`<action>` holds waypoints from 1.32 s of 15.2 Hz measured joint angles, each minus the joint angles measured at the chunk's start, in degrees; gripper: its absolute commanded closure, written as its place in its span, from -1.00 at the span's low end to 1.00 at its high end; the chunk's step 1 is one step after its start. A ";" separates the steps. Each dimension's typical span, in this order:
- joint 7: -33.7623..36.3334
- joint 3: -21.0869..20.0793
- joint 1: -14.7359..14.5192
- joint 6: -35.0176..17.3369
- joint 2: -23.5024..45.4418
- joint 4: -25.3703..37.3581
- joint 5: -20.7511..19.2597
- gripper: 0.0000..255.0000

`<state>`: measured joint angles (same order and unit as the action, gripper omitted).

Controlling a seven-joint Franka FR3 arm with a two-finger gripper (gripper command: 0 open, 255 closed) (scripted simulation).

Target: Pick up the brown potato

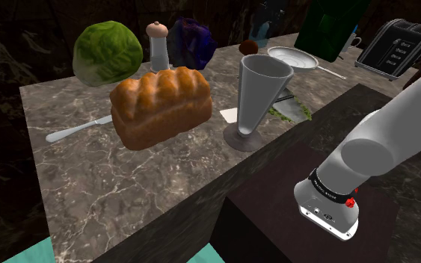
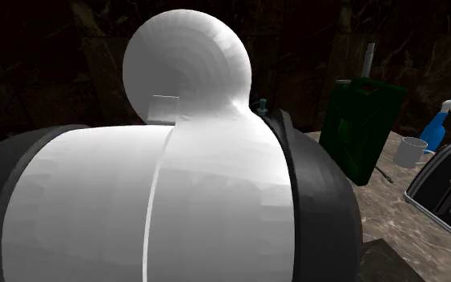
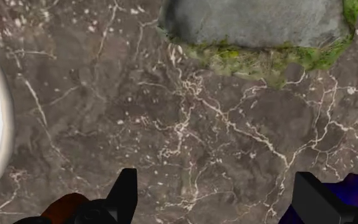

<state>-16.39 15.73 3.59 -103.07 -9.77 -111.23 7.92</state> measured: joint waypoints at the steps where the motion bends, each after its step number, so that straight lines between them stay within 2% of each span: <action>1: -1.62 1.05 0.45 0.49 2.21 2.15 1.00 -1.00; 4: -4.97 2.82 1.34 0.75 9.25 7.79 4.57 -1.00; 9: -10.24 4.75 4.91 4.81 22.66 21.77 11.35 -1.00; 12: -12.52 4.93 8.26 8.04 30.89 31.10 15.26 -1.00; 16: -13.49 4.00 13.85 14.06 43.00 47.17 19.87 -1.00; 20: -14.17 3.64 14.47 12.98 45.14 48.09 20.68 -1.00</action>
<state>-30.56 19.38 18.06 -90.09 35.36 -63.14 28.61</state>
